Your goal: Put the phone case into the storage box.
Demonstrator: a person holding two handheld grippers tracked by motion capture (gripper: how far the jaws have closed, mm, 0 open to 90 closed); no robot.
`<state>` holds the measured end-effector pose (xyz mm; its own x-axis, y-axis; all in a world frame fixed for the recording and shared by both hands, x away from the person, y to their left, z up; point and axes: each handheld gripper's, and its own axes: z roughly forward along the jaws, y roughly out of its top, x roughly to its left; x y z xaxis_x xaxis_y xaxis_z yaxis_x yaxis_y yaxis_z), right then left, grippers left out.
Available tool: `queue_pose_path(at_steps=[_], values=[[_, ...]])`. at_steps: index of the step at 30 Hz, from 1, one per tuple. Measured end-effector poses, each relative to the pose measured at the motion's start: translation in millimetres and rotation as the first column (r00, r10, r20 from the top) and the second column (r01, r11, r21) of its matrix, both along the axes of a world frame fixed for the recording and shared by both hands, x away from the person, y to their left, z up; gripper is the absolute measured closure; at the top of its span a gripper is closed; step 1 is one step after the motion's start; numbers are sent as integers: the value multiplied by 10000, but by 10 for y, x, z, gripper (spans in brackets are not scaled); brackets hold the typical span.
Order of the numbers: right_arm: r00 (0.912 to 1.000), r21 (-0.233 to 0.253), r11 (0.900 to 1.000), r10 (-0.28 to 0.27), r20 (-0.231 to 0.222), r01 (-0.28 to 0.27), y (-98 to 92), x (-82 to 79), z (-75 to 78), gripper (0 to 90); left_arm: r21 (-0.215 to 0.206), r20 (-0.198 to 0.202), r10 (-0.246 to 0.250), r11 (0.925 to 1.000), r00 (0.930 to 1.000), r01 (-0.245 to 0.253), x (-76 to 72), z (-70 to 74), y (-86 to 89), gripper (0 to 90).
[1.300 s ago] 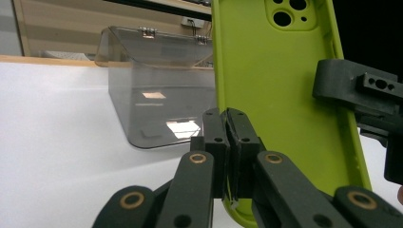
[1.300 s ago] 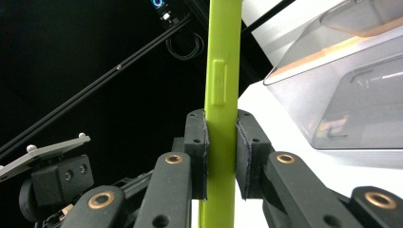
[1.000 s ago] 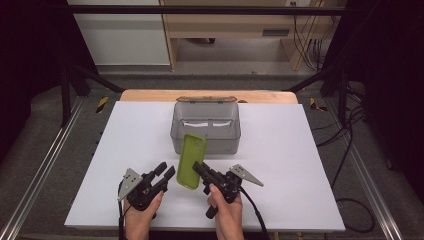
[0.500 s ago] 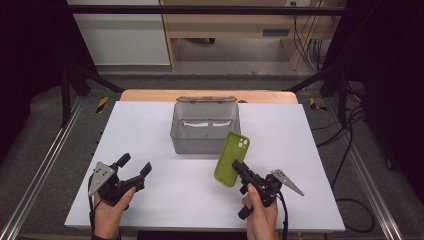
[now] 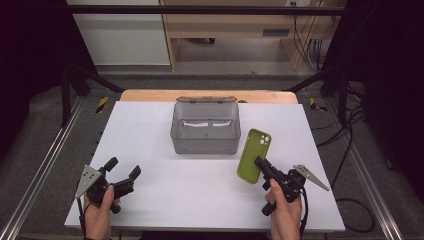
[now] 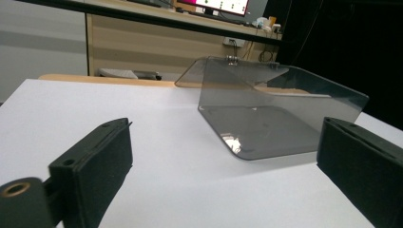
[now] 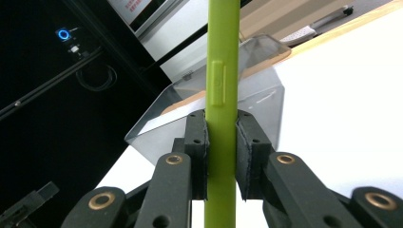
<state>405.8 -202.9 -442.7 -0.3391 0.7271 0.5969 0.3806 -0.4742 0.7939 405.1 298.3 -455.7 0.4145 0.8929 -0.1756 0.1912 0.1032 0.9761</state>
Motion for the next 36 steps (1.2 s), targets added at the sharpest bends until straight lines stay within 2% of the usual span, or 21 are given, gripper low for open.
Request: queue_pose_path(at_steps=[5, 9, 11, 13, 19, 20, 22, 23, 28, 31, 33, 36], values=[[9999, -267, 9996, -98, -75, 96, -169, 84, -7, 771, 162, 18, -25, 9999, 10000, 24, -7, 4, 8, 29], [9995, -41, 9998, -216, 223, 217, -299, 83, -43, 771, 148, -55, 5, 9999, 10000, -4, -6, -13, 7, 24], [9997, 286, 9995, -160, 181, 155, -367, 77, -70, 771, 144, -45, -38, 9999, 10000, 38, -5, -13, -5, 24], [9993, 197, 9995, -256, 274, 251, -431, 71, -56, 771, 153, -43, -134, 9998, 9999, 135, -9, -14, -20, 24], [9986, 40, 9989, -475, 226, 474, -475, 65, 23, 771, 376, -172, -305, 9988, 9994, 311, -2, -32, -80, 24], [9987, 171, 9989, -446, 239, 442, -472, 70, 41, 771, 434, -125, -391, 9983, 9992, 396, -1, -27, -83, 24], [9987, 203, 9990, -395, 337, 389, -459, 91, 89, 771, 584, -12, -373, 9976, 9993, 373, -6, -6, -81, 24], [9988, 162, 9991, -385, 309, 380, -446, 100, 130, 771, 522, 67, -351, 9980, 9994, 347, -12, 3, -75, 25], [9996, -622, 9979, -187, 231, 201, -407, 178, 367, 771, 407, 58, -256, 9989, 9997, 253, -18, 0, -36, 24], [10000, -1021, 9947, -84, 30, 86, -376, 230, 520, 771, 508, 37, -329, 9982, 9995, 327, -1, -6, -39, 24], [9998, -774, 9970, 38, -220, -55, -347, 267, 602, 771, 636, 80, -357, 9974, 9993, 351, 6, -2, -44, 24], [9992, -972, 9950, 204, -346, -236, -290, 338, 723, 771, 662, 101, -352, 9972, 9993, 344, 16, -5, -33, 24]])
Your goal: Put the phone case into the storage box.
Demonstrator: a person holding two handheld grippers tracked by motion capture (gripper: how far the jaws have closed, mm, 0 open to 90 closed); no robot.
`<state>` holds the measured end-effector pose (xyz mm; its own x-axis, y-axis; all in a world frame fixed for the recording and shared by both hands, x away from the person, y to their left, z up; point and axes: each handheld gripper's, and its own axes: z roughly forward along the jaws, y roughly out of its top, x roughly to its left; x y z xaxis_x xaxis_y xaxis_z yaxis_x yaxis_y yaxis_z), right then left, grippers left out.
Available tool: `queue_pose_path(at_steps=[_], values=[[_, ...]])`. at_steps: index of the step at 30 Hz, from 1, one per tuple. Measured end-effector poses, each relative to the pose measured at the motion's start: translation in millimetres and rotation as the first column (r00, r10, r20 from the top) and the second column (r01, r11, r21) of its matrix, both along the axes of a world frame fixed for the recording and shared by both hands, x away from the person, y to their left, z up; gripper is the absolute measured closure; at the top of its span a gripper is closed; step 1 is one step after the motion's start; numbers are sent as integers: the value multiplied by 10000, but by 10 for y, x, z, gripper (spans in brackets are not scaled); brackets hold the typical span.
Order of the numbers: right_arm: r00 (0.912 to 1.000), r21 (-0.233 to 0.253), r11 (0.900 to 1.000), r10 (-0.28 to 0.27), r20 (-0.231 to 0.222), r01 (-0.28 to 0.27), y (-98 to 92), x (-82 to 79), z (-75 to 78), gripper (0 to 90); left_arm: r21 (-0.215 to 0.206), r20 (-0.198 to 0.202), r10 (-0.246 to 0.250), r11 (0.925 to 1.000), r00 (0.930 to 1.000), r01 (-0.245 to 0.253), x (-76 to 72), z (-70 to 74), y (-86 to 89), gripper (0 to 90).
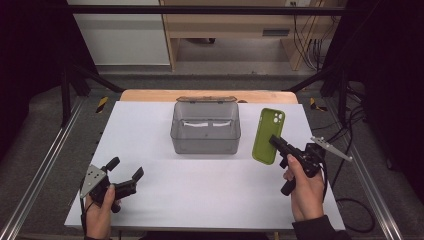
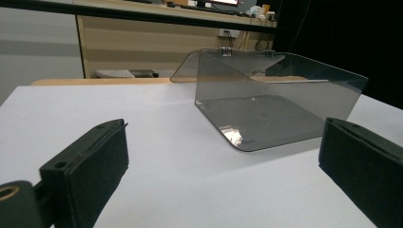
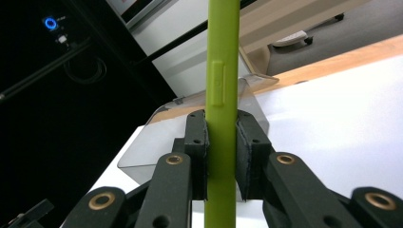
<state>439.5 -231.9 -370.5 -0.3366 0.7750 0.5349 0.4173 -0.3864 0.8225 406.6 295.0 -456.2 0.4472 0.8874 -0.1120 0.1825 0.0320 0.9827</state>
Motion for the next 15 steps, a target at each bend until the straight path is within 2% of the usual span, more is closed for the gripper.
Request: queue_pose_path(at_steps=[3, 9, 15], values=[[9999, -105, 9999, 68, -113, -70, 65, 91, 96, 771, -27, -22, 18, 10000, 10000, -18, 2, -3, 12, 24], [9999, -703, 9975, 72, -102, -79, 215, 270, 274, 771, -60, -40, 8, 10000, 10000, -9, -1, -5, 23, 24], [10000, -939, 9956, 45, -56, -50, 316, 422, 417, 771, -122, -80, 49, 9999, 10000, -50, -14, -11, 34, 24]])
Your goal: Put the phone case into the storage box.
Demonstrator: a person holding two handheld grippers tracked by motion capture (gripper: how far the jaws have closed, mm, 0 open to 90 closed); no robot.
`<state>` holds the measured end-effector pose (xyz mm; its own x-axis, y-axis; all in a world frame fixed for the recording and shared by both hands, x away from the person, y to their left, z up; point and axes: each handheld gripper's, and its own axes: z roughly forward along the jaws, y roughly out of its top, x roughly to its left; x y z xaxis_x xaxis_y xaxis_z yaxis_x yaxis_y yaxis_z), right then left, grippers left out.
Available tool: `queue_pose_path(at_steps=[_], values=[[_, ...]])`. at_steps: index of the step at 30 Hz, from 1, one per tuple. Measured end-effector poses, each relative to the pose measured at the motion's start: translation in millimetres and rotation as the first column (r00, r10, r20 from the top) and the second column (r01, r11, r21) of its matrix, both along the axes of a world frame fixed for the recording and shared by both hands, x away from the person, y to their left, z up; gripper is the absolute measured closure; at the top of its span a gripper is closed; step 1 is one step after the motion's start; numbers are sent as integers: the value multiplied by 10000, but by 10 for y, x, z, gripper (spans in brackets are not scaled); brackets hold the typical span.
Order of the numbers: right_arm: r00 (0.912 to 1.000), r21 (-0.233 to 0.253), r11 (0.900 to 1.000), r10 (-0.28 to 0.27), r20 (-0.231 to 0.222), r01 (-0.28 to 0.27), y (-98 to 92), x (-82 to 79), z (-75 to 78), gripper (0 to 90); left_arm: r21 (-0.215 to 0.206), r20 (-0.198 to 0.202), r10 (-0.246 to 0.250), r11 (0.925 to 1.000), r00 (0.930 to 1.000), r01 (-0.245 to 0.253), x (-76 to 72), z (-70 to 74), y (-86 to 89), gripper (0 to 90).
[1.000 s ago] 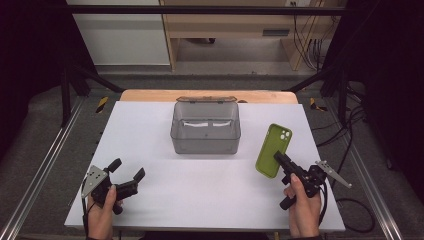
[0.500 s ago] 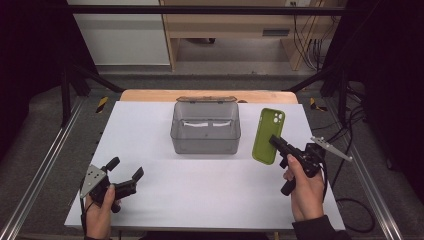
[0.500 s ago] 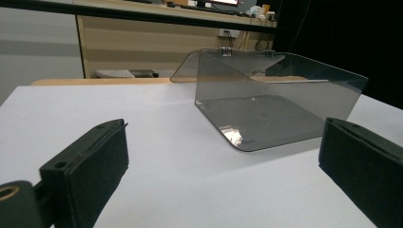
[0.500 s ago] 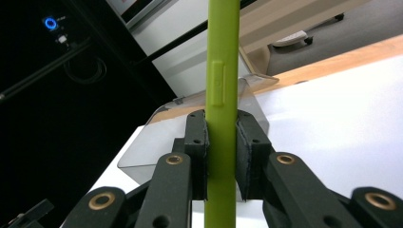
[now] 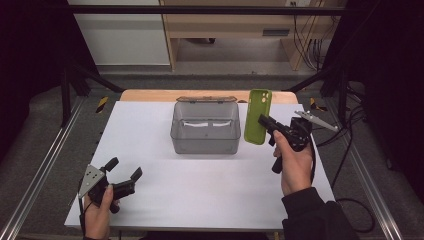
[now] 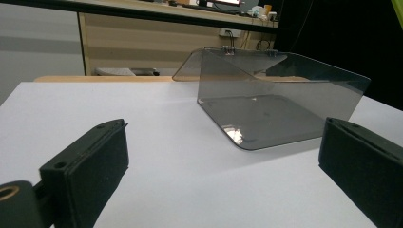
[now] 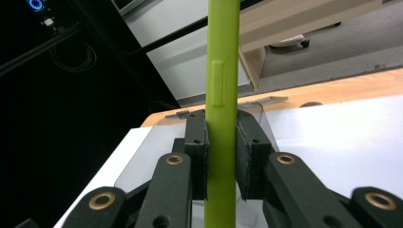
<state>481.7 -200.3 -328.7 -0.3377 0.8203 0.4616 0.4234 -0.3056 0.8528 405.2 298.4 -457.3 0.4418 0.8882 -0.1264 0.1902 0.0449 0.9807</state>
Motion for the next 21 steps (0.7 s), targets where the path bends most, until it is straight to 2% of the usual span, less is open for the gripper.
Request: queue_pose_path(at_steps=[7, 10, 21], values=[[10000, -1, 10000, 75, -55, -75, 129, 144, 26, 771, 13, 25, -63, 10000, 10000, 62, 2, -2, -10, 24], [9999, -153, 9998, 121, -91, -122, 169, 205, 11, 771, 139, -6, -141, 9998, 9999, 141, 14, -6, -18, 24], [9999, -478, 9988, 130, -29, -131, 329, 363, -5, 771, 109, -61, -207, 9997, 9998, 208, 24, -11, -34, 24]])
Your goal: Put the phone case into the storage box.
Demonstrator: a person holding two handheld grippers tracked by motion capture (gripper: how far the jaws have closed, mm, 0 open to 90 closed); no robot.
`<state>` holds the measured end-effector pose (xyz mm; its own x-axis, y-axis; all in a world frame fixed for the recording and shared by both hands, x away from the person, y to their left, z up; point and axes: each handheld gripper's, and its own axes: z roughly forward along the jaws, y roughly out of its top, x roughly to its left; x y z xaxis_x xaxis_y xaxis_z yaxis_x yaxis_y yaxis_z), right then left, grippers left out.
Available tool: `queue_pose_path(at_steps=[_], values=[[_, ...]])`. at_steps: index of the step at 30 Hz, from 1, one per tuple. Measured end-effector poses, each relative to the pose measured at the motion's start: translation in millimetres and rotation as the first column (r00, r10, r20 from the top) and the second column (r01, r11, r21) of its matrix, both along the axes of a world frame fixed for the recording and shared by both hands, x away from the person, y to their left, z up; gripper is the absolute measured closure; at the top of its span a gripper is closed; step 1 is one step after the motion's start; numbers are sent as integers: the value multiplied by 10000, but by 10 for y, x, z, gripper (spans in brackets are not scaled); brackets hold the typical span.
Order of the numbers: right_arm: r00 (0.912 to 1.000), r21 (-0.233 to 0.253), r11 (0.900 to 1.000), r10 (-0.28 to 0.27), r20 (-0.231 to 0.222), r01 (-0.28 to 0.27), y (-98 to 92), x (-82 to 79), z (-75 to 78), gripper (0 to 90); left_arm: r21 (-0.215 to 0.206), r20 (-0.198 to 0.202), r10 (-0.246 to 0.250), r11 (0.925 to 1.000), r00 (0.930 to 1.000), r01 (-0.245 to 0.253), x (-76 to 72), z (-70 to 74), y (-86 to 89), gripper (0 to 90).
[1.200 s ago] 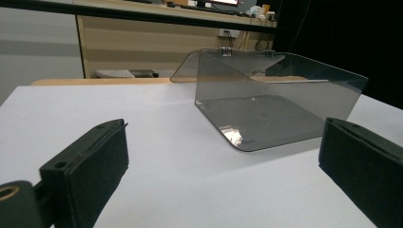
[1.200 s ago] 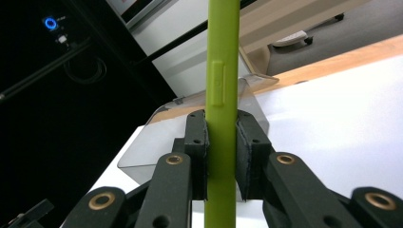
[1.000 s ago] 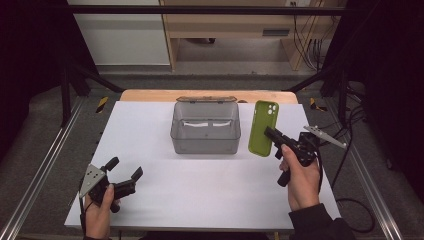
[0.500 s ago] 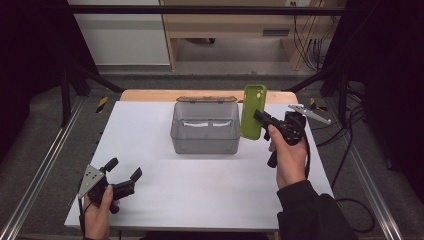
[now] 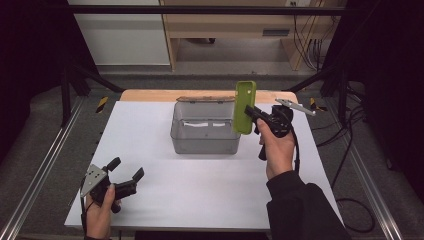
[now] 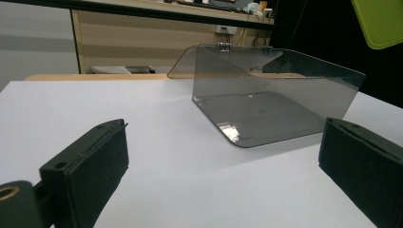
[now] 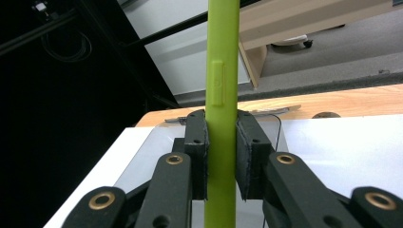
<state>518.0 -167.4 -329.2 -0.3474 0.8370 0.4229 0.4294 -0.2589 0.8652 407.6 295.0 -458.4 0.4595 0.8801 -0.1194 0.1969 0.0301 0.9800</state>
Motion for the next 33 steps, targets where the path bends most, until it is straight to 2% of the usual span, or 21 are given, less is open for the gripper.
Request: queue_pose_path(at_steps=[3, 11, 24, 33], values=[[10000, 17, 10000, -9, -64, 9, 43, 32, -28, 771, -19, -39, 29, 10000, 10000, -29, -16, 0, 0, 24], [9999, -351, 9993, -127, -108, 123, 95, 134, -99, 771, -64, -33, -2, 10000, 10000, 2, 1, -12, 7, 24], [9994, -727, 9972, -210, -278, 190, 190, 243, -203, 771, 76, -152, -125, 9999, 9998, 126, 11, -30, -20, 25], [9989, -1452, 9890, -340, -333, 288, 234, 305, -273, 771, 72, -182, -97, 9999, 9998, 99, 9, -39, -19, 25]])
